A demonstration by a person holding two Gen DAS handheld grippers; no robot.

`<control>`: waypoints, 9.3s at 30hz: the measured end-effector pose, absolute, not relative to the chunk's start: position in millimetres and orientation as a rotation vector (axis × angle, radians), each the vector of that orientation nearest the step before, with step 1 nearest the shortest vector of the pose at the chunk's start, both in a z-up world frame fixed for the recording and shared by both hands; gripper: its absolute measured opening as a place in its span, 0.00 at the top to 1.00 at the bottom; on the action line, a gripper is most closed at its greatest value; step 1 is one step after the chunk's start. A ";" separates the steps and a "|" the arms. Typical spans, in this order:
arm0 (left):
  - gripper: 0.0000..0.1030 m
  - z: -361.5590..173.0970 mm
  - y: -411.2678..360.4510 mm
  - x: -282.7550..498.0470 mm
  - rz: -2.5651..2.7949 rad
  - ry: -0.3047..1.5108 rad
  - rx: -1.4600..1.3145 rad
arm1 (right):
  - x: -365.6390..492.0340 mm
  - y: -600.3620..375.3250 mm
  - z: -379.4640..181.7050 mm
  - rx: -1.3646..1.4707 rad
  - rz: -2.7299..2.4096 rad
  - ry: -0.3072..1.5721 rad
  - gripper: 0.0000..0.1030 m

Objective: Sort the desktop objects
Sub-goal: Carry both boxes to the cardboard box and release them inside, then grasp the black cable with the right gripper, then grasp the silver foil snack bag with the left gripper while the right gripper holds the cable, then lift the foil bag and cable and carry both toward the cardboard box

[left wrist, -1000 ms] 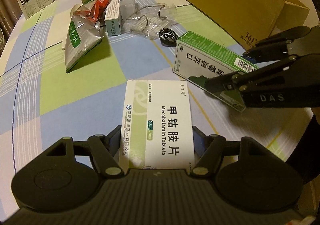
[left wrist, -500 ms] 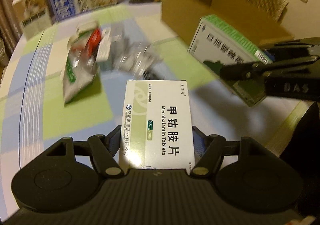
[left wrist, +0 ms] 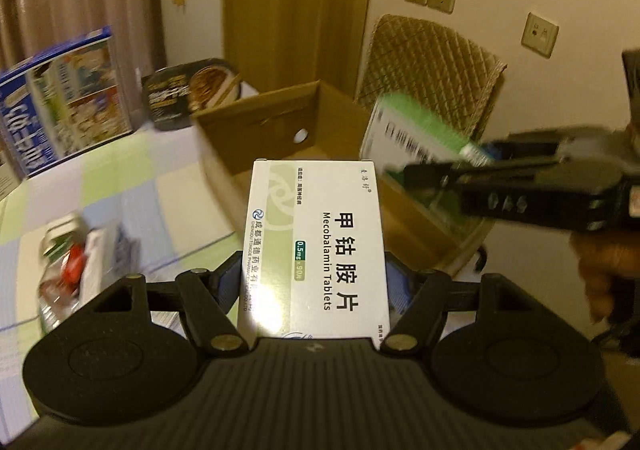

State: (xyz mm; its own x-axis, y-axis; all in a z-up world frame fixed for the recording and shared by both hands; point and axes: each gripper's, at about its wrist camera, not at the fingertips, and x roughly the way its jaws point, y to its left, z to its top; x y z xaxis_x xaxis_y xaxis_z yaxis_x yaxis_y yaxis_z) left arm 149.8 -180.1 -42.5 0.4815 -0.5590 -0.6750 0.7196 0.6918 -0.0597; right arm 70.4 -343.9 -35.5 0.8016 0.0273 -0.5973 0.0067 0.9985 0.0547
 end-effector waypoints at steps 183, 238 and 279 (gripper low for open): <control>0.16 -188.9 21.3 188.6 -0.429 1.176 0.325 | 46.7 -150.1 -198.4 -0.109 0.347 0.822 0.60; 0.58 -129.3 25.7 140.4 -0.475 1.076 0.294 | 15.7 -172.4 -128.7 0.006 0.219 0.695 0.90; 0.58 -33.0 -160.1 130.4 -0.762 0.914 0.282 | 6.5 -314.6 -27.3 0.042 -0.013 0.522 0.90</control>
State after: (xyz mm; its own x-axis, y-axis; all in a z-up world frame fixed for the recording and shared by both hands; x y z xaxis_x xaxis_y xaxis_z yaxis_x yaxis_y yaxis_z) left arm 130.4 -160.1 -33.0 0.3754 -0.4722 -0.7975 0.6998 0.7087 -0.0902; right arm 6.5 -314.6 -27.3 0.8669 -0.0019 -0.4985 0.0234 0.9990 0.0369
